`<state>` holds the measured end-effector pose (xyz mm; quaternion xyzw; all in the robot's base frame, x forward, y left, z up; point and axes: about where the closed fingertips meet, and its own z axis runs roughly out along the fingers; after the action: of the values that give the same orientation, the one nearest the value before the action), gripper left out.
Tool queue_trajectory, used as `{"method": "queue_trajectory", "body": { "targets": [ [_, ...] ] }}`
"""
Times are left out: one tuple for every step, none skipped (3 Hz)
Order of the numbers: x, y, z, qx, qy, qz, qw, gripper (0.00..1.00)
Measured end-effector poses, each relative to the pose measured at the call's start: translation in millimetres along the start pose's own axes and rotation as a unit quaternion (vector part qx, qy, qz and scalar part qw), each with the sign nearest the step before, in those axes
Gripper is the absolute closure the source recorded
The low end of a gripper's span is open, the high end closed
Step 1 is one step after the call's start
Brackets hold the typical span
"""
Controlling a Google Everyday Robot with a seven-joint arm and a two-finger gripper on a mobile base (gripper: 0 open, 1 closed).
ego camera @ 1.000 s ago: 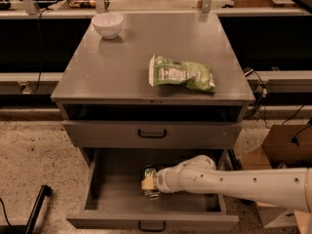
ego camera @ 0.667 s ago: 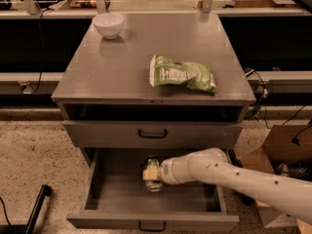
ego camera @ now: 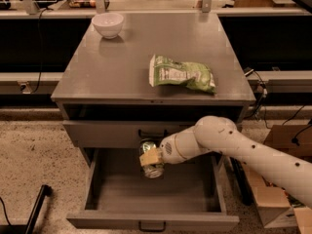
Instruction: Pick green can from middle drawer and place on counter
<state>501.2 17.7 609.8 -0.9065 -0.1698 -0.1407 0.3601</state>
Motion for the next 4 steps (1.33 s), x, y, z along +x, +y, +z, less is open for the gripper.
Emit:
{"method": "queue_trajectory", "body": {
  "targets": [
    [-19, 2, -1, -0.003, -0.037, -0.003, 0.9993, 1.0],
    [-18, 2, 0, -0.003, -0.036, -0.003, 0.9993, 1.0],
    [-27, -13, 2, 0.002, -0.065, 0.001, 0.9979, 1.0],
    [-6, -66, -18, 0.011, -0.106, -0.041, 0.9935, 1.0]
  ]
}}
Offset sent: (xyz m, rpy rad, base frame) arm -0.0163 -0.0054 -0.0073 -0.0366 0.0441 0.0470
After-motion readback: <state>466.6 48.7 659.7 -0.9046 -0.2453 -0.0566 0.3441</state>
